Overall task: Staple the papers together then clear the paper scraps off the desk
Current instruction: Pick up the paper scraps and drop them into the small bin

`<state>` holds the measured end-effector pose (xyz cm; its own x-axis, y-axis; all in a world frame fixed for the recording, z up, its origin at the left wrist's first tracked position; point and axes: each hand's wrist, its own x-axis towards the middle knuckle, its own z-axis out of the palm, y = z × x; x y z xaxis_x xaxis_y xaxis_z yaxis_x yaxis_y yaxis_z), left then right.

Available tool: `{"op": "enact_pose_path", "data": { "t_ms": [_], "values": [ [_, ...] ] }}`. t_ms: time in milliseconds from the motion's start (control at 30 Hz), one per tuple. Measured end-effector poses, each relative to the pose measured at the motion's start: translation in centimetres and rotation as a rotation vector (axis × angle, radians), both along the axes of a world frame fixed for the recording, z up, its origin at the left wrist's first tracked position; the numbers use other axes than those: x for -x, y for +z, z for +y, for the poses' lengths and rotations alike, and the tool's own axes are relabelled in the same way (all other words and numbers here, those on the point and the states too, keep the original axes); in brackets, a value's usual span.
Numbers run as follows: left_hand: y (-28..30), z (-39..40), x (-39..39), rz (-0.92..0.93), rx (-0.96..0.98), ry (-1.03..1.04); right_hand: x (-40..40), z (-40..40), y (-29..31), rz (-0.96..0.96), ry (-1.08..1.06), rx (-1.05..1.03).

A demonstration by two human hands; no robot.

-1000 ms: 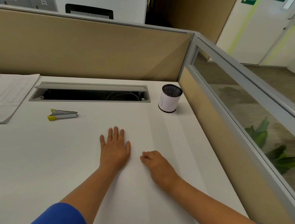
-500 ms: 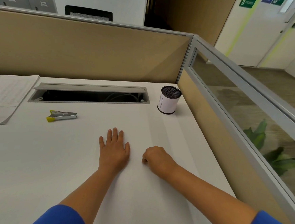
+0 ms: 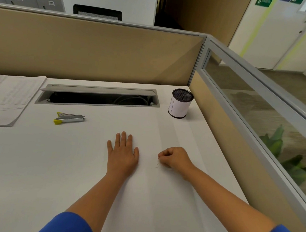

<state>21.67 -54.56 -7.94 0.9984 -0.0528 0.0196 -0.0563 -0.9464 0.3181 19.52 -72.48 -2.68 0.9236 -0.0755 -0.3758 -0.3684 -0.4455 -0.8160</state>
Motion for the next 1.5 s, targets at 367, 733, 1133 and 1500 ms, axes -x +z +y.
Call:
{"op": "enact_pose_path", "data": {
  "t_ms": [367, 733, 1133, 1500],
  "values": [
    [-0.4, 0.2, 0.1, -0.015, 0.019, 0.004, -10.5, -3.9, 8.5, -0.120, -0.166, -0.235],
    [-0.8, -0.2, -0.1, -0.053, 0.036, 0.028, -20.7, -7.2, 10.1, -0.300, -0.127, 0.675],
    [-0.6, -0.2, -0.1, -0.023, 0.009, 0.020, -21.9, -6.7, 8.6, -0.391, -0.165, 0.659],
    [-0.4, -0.1, 0.0, 0.009, -0.008, 0.020, -20.5, -6.1, 8.9, -0.289, -0.310, -0.020]
  ]
}}
